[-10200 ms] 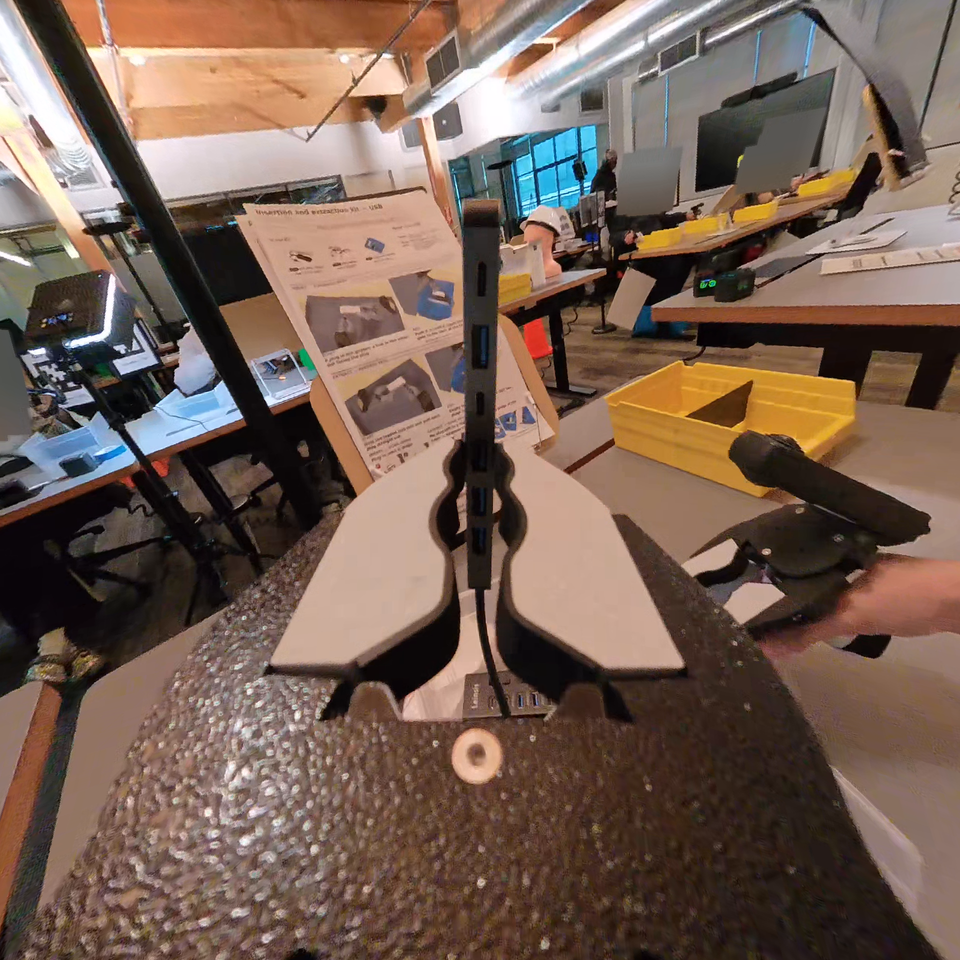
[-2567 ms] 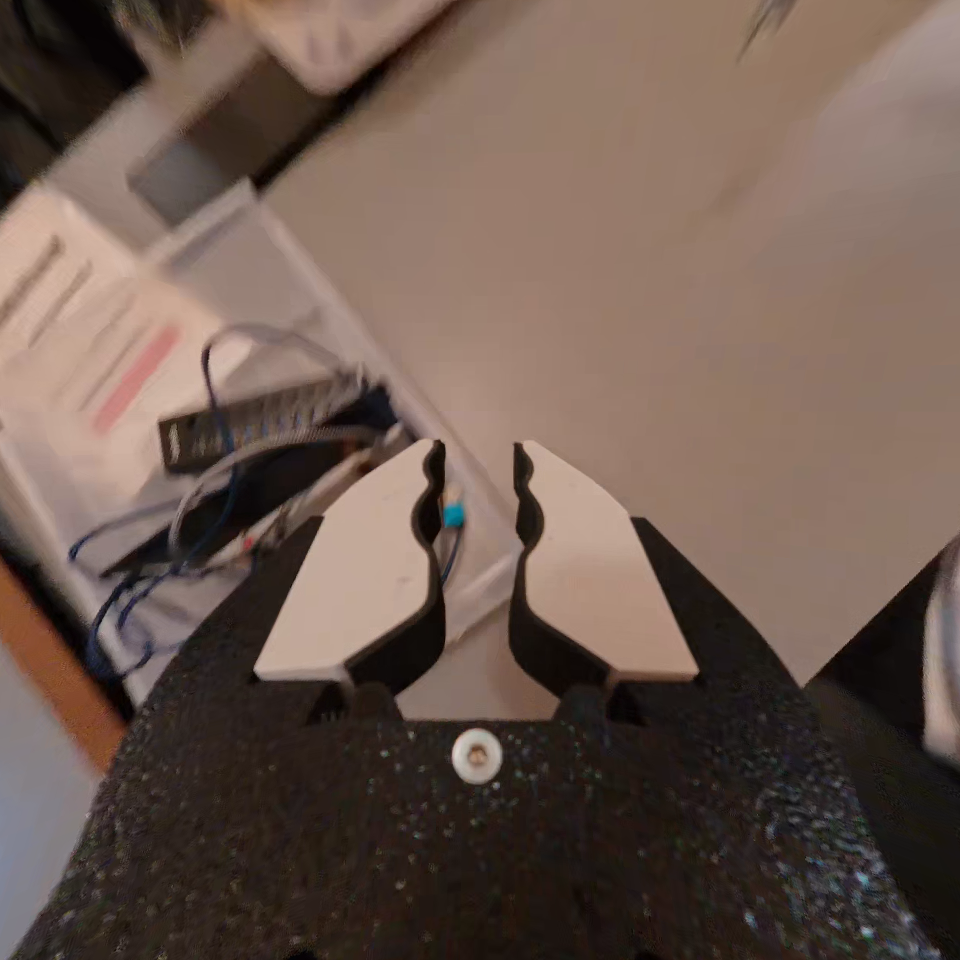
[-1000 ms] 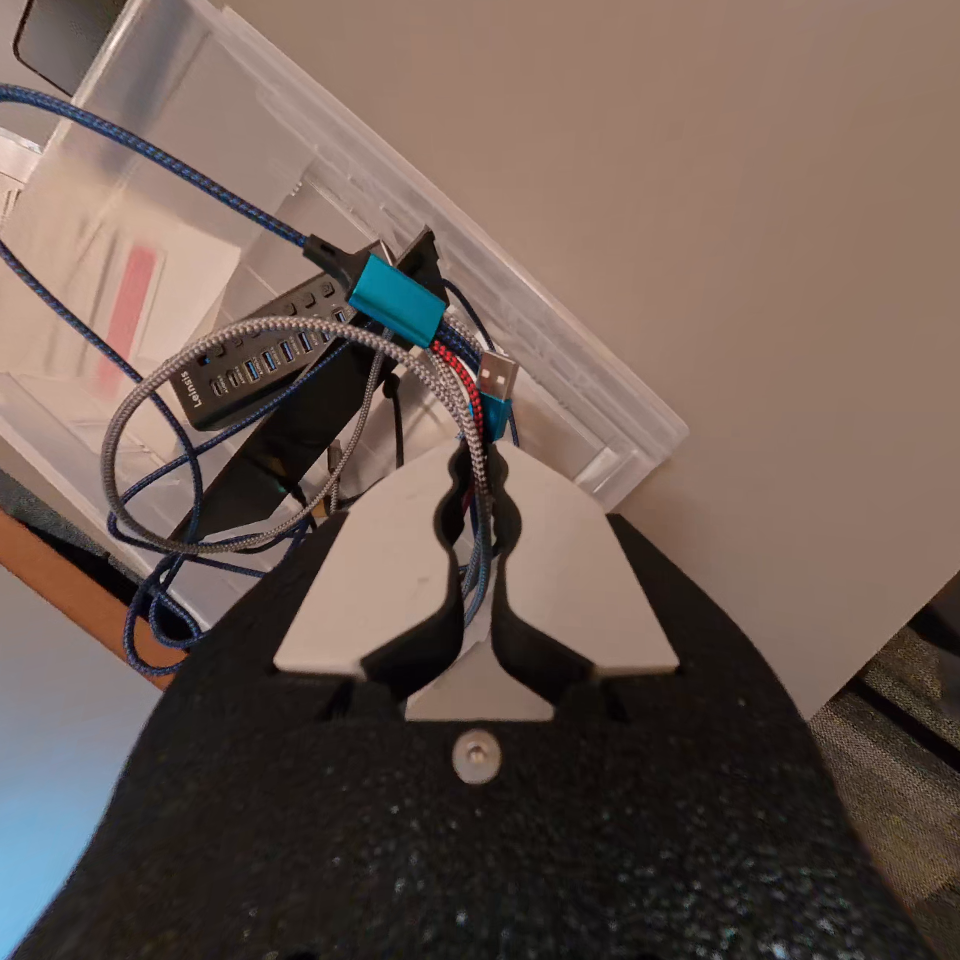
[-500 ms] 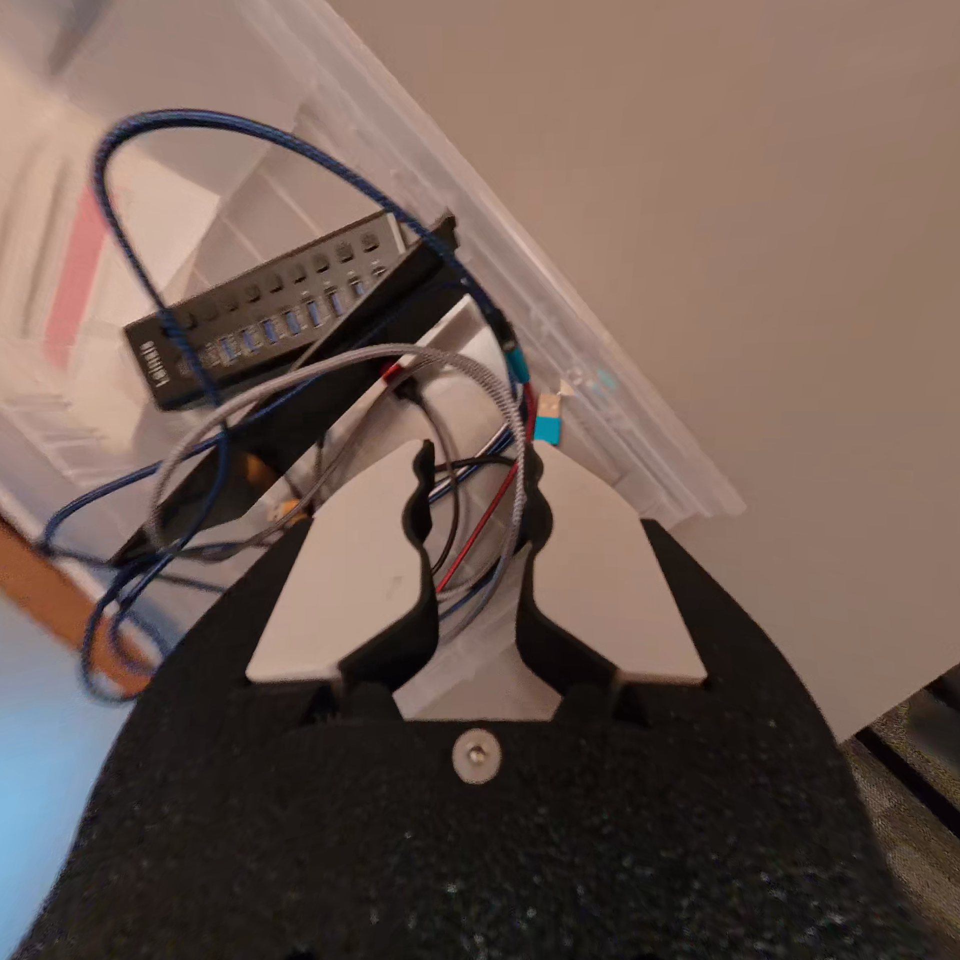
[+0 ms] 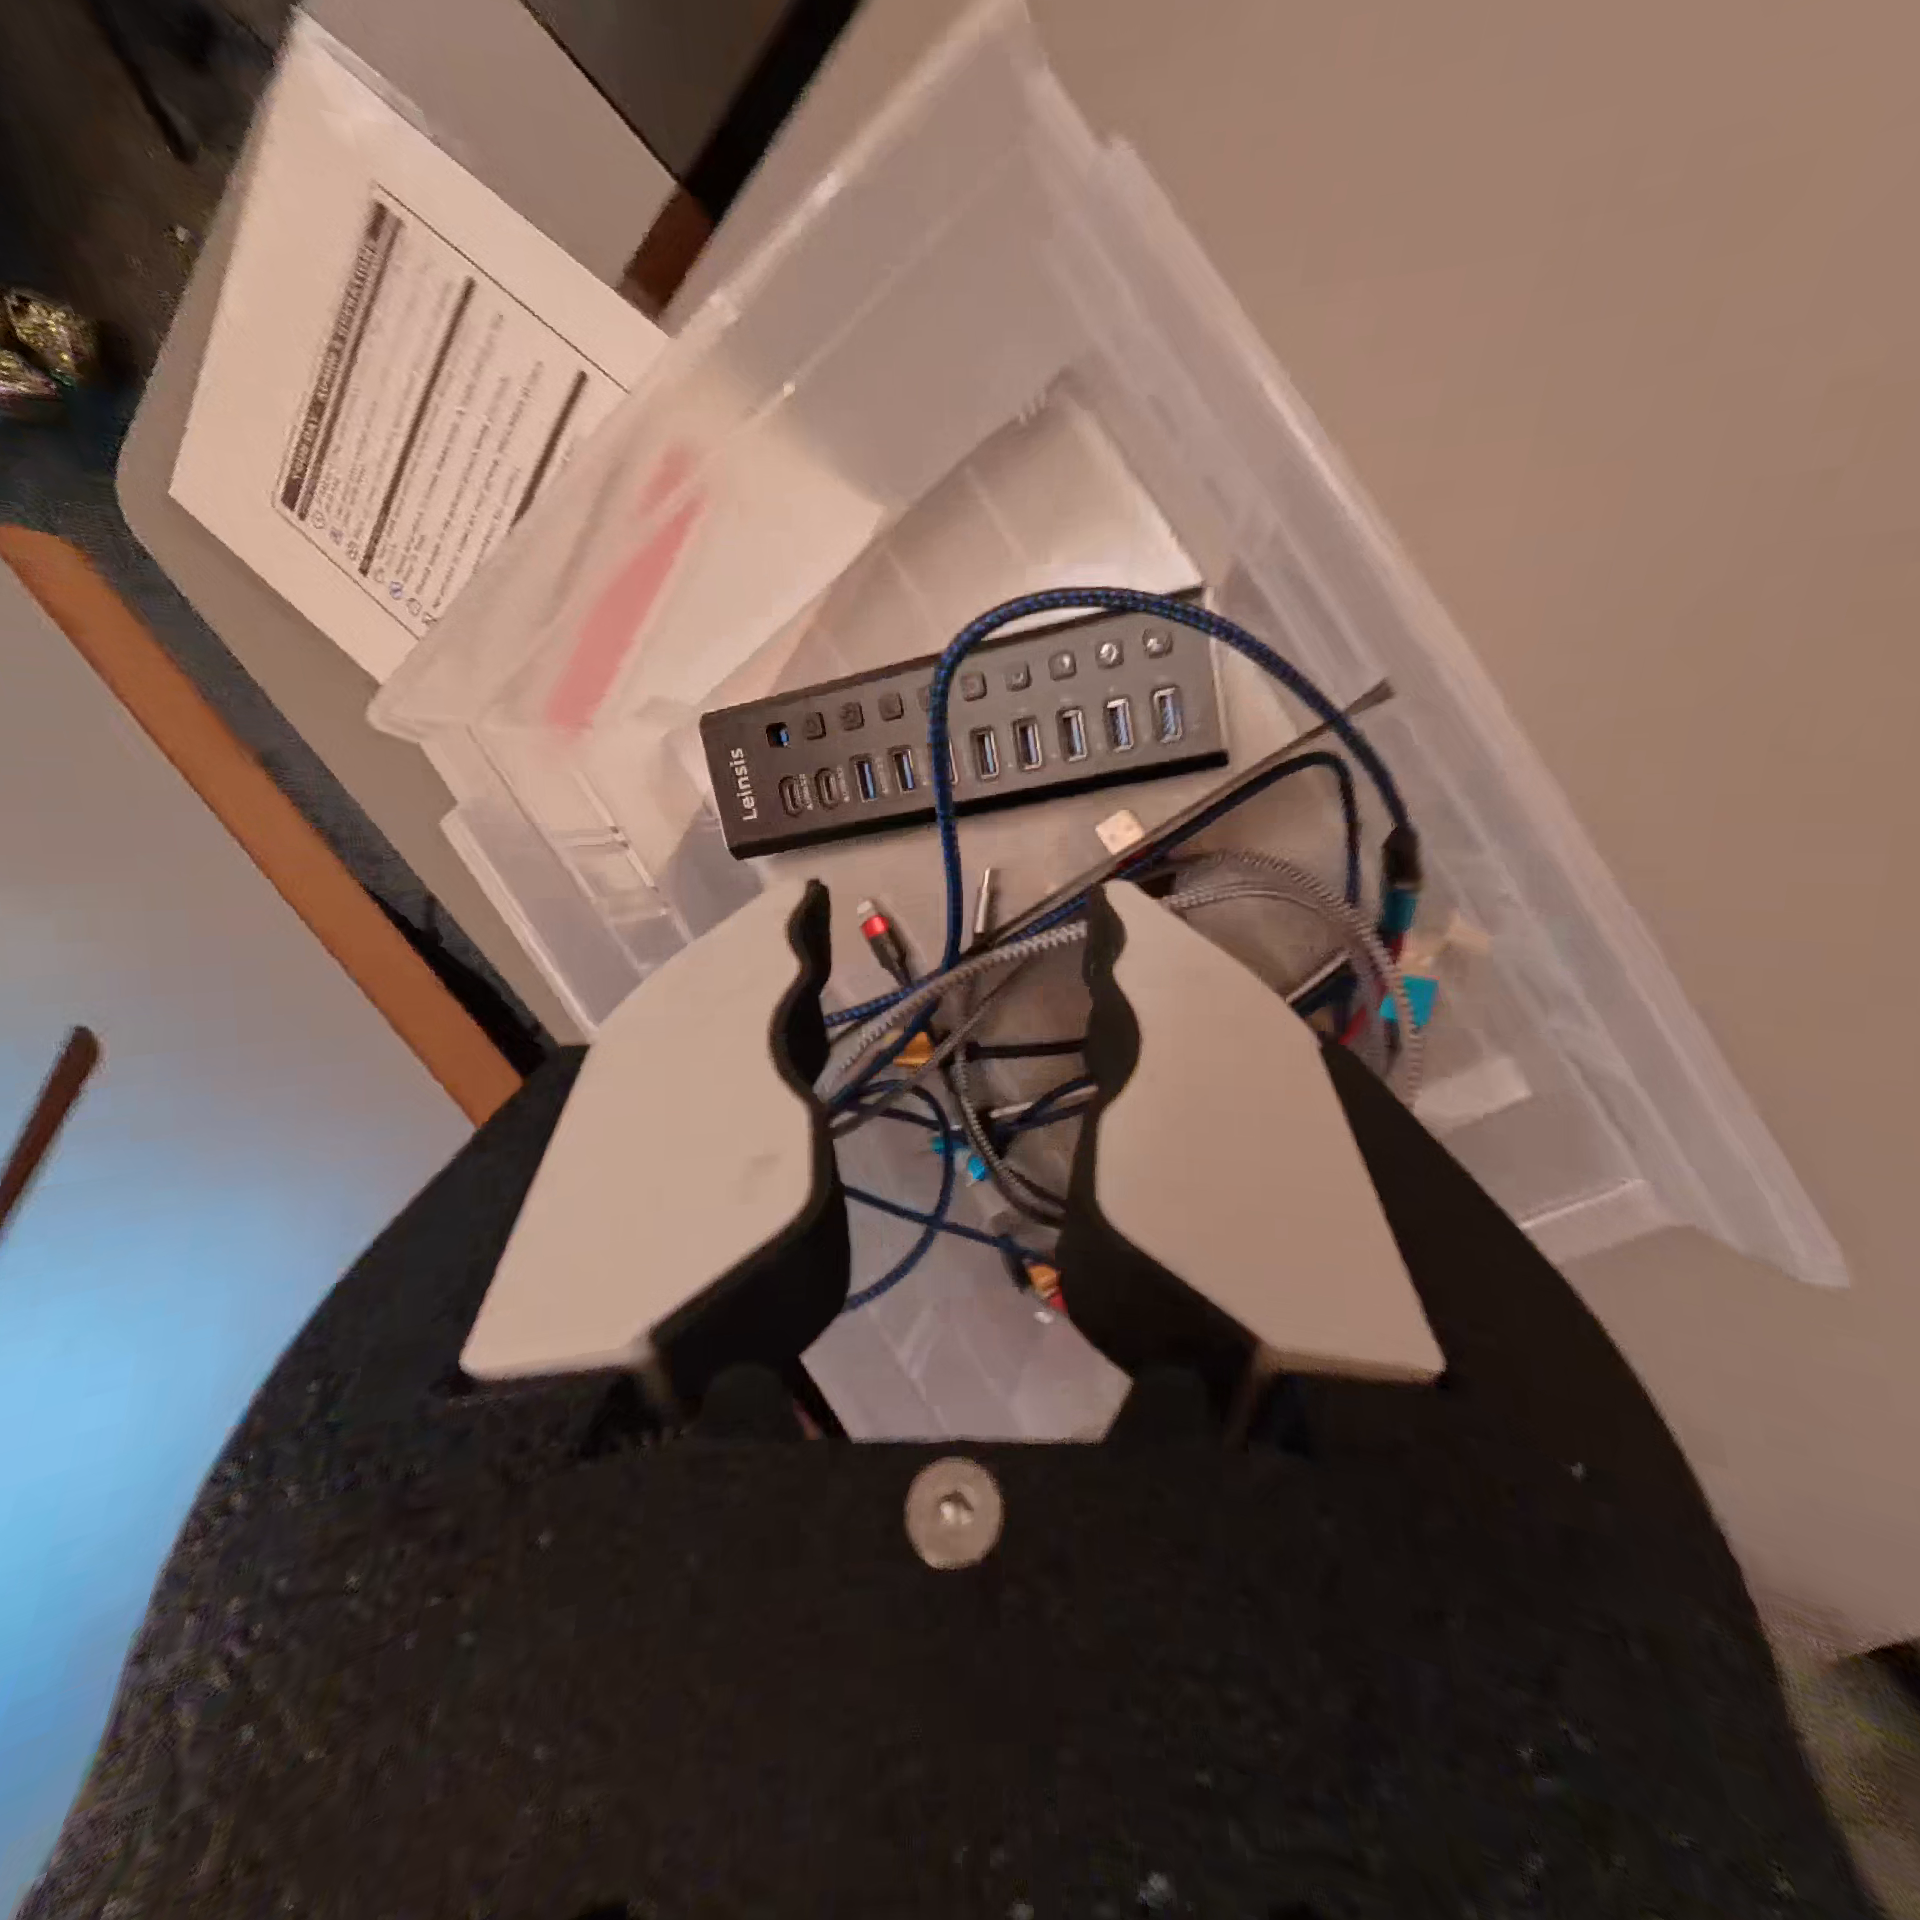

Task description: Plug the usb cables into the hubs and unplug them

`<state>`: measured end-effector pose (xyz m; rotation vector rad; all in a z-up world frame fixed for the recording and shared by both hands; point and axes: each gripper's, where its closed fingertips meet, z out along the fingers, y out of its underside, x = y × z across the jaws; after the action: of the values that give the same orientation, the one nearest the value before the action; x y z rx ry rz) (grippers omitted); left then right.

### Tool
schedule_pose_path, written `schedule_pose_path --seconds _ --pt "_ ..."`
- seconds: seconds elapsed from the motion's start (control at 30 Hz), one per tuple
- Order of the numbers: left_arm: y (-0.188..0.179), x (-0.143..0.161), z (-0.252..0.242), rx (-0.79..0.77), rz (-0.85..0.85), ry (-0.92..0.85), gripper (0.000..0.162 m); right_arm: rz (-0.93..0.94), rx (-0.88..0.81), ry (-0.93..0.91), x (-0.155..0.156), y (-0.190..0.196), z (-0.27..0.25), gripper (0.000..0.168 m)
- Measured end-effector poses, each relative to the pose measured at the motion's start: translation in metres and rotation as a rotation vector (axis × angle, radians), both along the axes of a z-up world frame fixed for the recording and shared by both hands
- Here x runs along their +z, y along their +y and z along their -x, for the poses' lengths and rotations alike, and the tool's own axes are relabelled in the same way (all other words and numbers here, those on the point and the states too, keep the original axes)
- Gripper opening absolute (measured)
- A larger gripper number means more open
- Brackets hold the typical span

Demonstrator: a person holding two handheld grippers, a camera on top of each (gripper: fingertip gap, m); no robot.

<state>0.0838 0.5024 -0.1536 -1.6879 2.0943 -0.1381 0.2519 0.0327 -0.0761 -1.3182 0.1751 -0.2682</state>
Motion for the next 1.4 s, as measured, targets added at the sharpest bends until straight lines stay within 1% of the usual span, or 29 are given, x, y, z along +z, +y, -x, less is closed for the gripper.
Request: schedule_pose_path --seconds 0.03,0.1,0.17,0.2,0.23,0.27,0.3,0.33,0.4,0.5,0.57,0.63,0.7,0.8,0.87,0.93,0.97,1.0,1.03,1.1,1.13,1.3,1.33,1.4 --pt "0.0 -0.007 -0.003 -0.032 -0.029 0.048 0.049 -0.001 0.002 -0.001 0.001 0.001 0.001 0.035" --pt "-0.01 -0.022 -0.016 -0.103 -0.009 0.093 0.049 0.0 0.01 -0.003 0.001 0.004 0.003 0.035" --pt "-0.014 -0.038 -0.025 -0.107 0.023 0.141 0.047 -0.001 0.017 -0.005 0.002 0.005 0.004 0.035" --pt "-0.012 -0.045 -0.024 -0.092 0.018 0.2 0.021 -0.002 0.019 -0.005 0.003 0.006 0.005 0.035" --pt "-0.007 -0.048 -0.022 -0.076 0.003 0.25 0.002 -0.002 0.018 -0.008 0.004 0.005 0.006 0.035" --pt "-0.004 -0.043 -0.024 -0.061 -0.004 0.257 0.002 0.001 0.015 -0.013 0.004 0.004 0.007 0.034" --pt "-0.005 -0.033 -0.029 -0.044 0.017 0.218 0.002 0.005 0.013 -0.018 0.004 0.002 0.008 0.034" --pt "-0.006 -0.015 -0.037 -0.019 0.05 0.143 0.002 0.008 0.007 -0.021 0.004 -0.001 0.007 0.034" --pt "-0.002 0.032 -0.046 0.057 0.075 -0.018 0.002 0.007 -0.003 -0.017 0.002 -0.006 0.005 0.035" --pt "0.003 0.115 -0.029 0.126 0.022 -0.158 0.002 0.001 -0.014 -0.01 0.002 -0.012 0.001 0.035" --pt "-0.003 0.171 -0.013 0.133 -0.016 -0.264 0.002 -0.01 -0.017 -0.012 0.003 -0.014 -0.001 0.034" --pt "-0.006 0.225 -0.002 0.136 -0.086 -0.407 0.002 -0.018 -0.012 -0.011 0.005 -0.014 -0.001 0.035" --pt "-0.01 0.273 0.005 0.136 -0.14 -0.539 0.002 -0.02 -0.004 -0.014 0.005 -0.012 -0.001 0.035" --pt "-0.011 0.338 0.011 0.163 -0.222 -0.715 0.002 -0.026 0.007 -0.013 0.006 -0.01 -0.001 0.035" --pt "-0.018 0.376 0.007 0.149 -0.21 -0.826 0.002 -0.032 0.008 -0.013 0.006 -0.009 -0.001 0.035" --pt "-0.036 0.404 -0.001 0.103 -0.153 -0.904 0.002 -0.034 0.011 -0.012 0.006 -0.009 0.0 0.035" --pt "-0.043 0.419 -0.004 0.091 -0.163 -0.932 0.002 -0.034 0.008 -0.013 0.006 -0.009 0.0 0.035" --pt "-0.046 0.434 -0.004 0.092 -0.22 -0.943 0.002 -0.033 0.006 -0.013 0.006 -0.01 -0.001 0.035" --pt "-0.046 0.453 -0.002 0.106 -0.312 -0.951 0.002 -0.03 0.005 -0.013 0.006 -0.011 -0.001 0.035" --pt "-0.05 0.496 0.003 0.121 -0.478 -0.991 0.002 -0.025 0.0 -0.012 0.006 -0.013 -0.002 0.035" --pt "-0.055 0.518 0.003 0.118 -0.52 -1.009 0.002 -0.022 -0.004 -0.013 0.006 -0.014 -0.003 0.035" --pt "-0.078 0.629 0.003 0.117 -0.648 -1.154 0.002 -0.017 -0.017 -0.012 0.005 -0.016 -0.006 0.035" --pt "-0.083 0.648 0.005 0.124 -0.662 -1.176 0.005 -0.017 -0.018 -0.011 0.005 -0.016 -0.007 0.035" --pt "-0.097 0.684 0.012 0.125 -0.658 -1.267 0.001 -0.016 -0.019 -0.01 0.004 -0.015 -0.007 0.035"
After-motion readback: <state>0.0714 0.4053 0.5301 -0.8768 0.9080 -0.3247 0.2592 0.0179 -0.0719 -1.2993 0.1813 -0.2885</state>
